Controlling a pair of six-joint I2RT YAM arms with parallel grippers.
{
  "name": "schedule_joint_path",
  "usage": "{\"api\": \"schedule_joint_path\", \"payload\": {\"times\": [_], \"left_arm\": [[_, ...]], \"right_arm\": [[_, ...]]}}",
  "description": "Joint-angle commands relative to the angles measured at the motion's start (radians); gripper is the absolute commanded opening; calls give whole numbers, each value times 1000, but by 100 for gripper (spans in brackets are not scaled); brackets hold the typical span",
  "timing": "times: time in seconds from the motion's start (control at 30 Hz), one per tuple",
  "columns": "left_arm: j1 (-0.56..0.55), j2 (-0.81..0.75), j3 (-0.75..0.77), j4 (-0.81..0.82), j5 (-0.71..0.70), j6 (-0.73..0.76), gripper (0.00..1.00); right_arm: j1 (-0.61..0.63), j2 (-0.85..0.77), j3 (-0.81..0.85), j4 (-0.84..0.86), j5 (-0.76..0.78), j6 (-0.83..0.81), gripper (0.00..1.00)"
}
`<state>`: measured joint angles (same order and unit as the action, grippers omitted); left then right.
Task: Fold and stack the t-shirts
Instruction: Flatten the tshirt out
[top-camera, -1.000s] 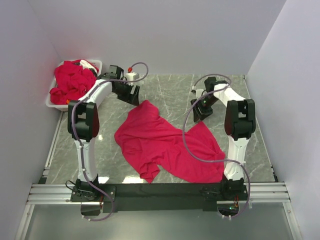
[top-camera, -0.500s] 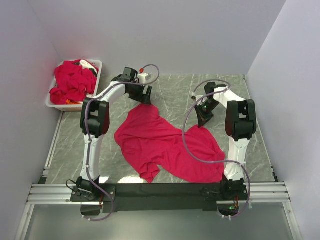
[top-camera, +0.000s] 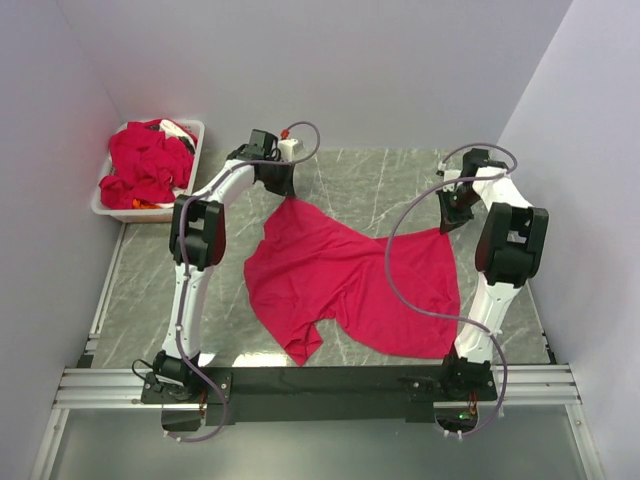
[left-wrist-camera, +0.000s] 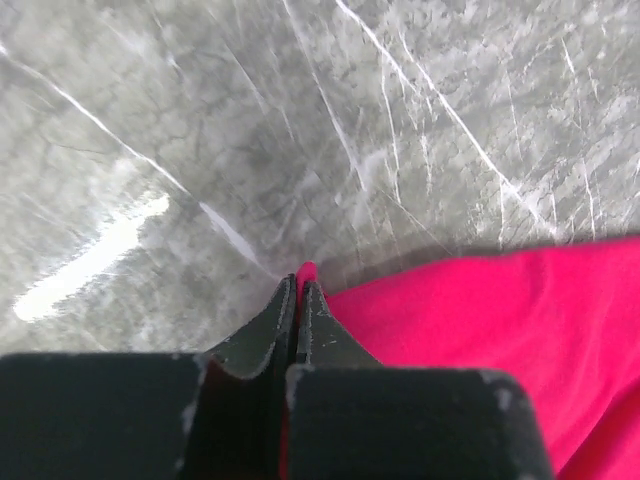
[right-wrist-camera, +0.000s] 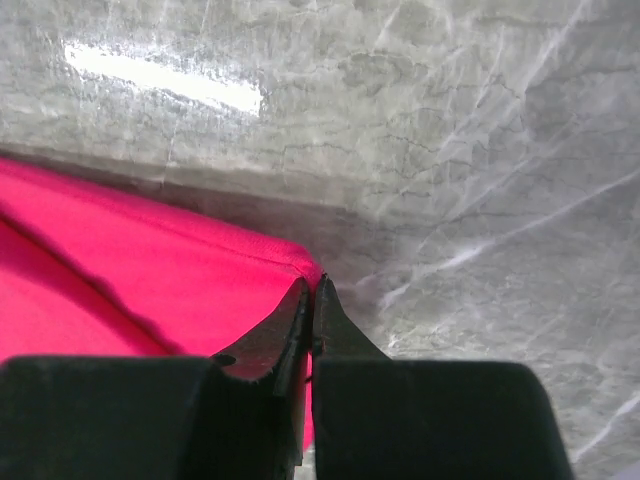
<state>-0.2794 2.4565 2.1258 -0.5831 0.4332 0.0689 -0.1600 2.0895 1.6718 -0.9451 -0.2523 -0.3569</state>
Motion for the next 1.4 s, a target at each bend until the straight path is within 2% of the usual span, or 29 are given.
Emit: {"api": "schedule_joint_path", "payload": {"times": [0.0,0.1,0.13,0.2,0.3,0.33,0.4,0.43,0.5,0.53,0.6,0.63,0.67,0.73,0.8,0.87,0.97,1.03,1.07,1.2,1.23,1.37], "left_arm": [[23,-94,17,46,39,35,0],[40,-216,-87,121,123,77,0],[42,-303,-130,159,142,116,0],[42,-399,-263,158,237,184,0],[20,-585,-449,24,350,406,0],[13,-678,-558,-24,363,577,0],[-18,-767,-679,-191,346,763,0],[-29,-842,-811,-240,326,958,1],[-46,-910,-949,-346,238,1127,1],[-47,-962,-1077,-356,198,1243,1],[-47,-1005,-1186,-353,124,1324,3],[-44,-1040,-1234,-315,43,1356,11],[-38,-1056,-1304,-298,20,1365,14],[-1,-1093,-1333,-268,27,1343,23],[43,-1096,-1292,-293,73,1283,30],[66,-1076,-1207,-331,142,1214,45],[95,-1019,-1082,-359,235,1084,48],[100,-981,-1011,-301,268,909,48],[100,-967,-994,-199,265,837,48],[106,-834,-876,-75,201,533,48],[111,-759,-807,-93,209,514,47],[112,-616,-686,-136,225,405,48]], "right_arm": [[16,-74,-41,22,10,-14,0],[11,-86,-64,26,-2,-13,0],[8,-92,-69,25,-5,-13,0],[4,-101,-79,22,-11,-14,0],[-10,-128,-93,8,-21,-25,0],[-13,-140,-96,2,-25,-30,0],[-24,-152,-109,-18,-44,-43,0],[-27,-166,-115,-23,-50,-56,0],[-32,-181,-139,-37,-56,-66,0],[-33,-192,-145,-44,-61,-82,0],[-36,-206,-174,-67,-68,-100,0],[-38,-223,-187,-75,-73,-111,0],[-39,-232,-202,-78,-70,-129,0],[-42,-258,-248,-93,-68,-154,0],[-49,-275,-291,-104,-65,-186,0],[-49,-293,-314,-104,-68,-203,0],[-49,-309,-337,-100,-82,-205,0],[-49,-306,-336,-104,-105,-206,0],[-49,-306,-334,-104,-110,-202,0],[-49,-299,-331,-104,-116,-192,0],[-49,-301,-331,-103,-116,-192,0],[-49,-293,-325,-100,-117,-182,0]]}}
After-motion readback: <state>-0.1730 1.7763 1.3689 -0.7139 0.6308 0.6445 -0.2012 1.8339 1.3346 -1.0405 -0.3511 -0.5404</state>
